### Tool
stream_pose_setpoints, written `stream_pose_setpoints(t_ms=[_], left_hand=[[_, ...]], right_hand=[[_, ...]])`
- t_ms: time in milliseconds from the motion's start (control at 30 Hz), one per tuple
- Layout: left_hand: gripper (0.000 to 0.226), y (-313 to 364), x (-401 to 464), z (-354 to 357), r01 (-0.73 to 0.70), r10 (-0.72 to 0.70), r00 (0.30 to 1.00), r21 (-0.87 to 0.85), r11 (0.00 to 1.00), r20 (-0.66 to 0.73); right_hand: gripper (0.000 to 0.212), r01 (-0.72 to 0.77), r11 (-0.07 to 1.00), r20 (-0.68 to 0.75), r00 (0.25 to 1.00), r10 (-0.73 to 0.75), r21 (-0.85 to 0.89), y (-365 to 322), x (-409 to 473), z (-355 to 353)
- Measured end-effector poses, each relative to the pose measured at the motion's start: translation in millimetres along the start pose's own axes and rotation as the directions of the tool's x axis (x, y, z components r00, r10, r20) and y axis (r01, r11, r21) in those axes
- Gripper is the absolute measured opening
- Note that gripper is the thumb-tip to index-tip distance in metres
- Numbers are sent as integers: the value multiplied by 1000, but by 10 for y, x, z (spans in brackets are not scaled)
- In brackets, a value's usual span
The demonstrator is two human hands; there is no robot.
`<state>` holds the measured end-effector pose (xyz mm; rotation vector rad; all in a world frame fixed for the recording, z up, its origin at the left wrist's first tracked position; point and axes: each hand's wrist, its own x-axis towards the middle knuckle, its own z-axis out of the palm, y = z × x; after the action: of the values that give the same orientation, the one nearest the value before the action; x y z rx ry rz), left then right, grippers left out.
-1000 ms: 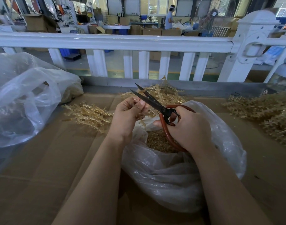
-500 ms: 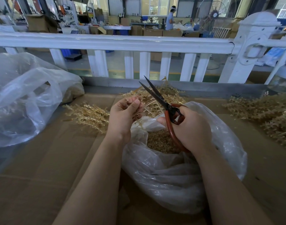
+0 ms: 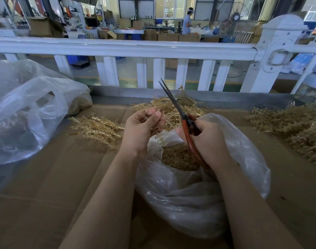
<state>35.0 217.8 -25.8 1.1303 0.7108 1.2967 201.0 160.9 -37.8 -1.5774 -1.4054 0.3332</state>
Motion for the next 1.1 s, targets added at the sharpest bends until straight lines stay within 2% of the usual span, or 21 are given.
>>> stream_pose_setpoints(t_ms=[200,367,433,467,533,633,700,833,1000,1100], left_hand=[[7,9,-15,48,17,-15,998,-26,1000,69],[8,15,-19,46,40,-32,992,-64,997,123],[8,14,-16,46,90,-83,989,-57,994,120],[12,15,-16,42,129,-124,986,-42,991,112],[33,15,-15,24,200,-201,970,26,980,133],[44,21,-40,1,244,-274,928,144,959,251],[38,22,-53,-10,266,-309,903,179,947,298],[35,15,-58,-21,312,-365,885,214,926,289],[20,24,-68,3,333,-344,900,88,939,268],[7,22,-65,28,333,-347,900,101,938,262]], right_hand=[[14,-52,983,-5,999,54,174,-38,19,-4],[15,-91,973,16,996,90,214,-74,18,8],[18,-113,962,10,993,114,248,-70,23,-2],[19,-124,954,4,992,128,272,-68,25,-11],[18,-127,948,-22,990,139,292,-67,24,-23],[20,-121,948,-90,984,154,296,-59,30,-27],[22,-121,948,-135,977,166,295,-47,36,-25],[26,-106,950,-206,964,171,293,-20,39,-27],[27,-108,961,-236,957,170,255,25,57,-26],[28,-111,971,-239,958,162,211,32,74,-13]])
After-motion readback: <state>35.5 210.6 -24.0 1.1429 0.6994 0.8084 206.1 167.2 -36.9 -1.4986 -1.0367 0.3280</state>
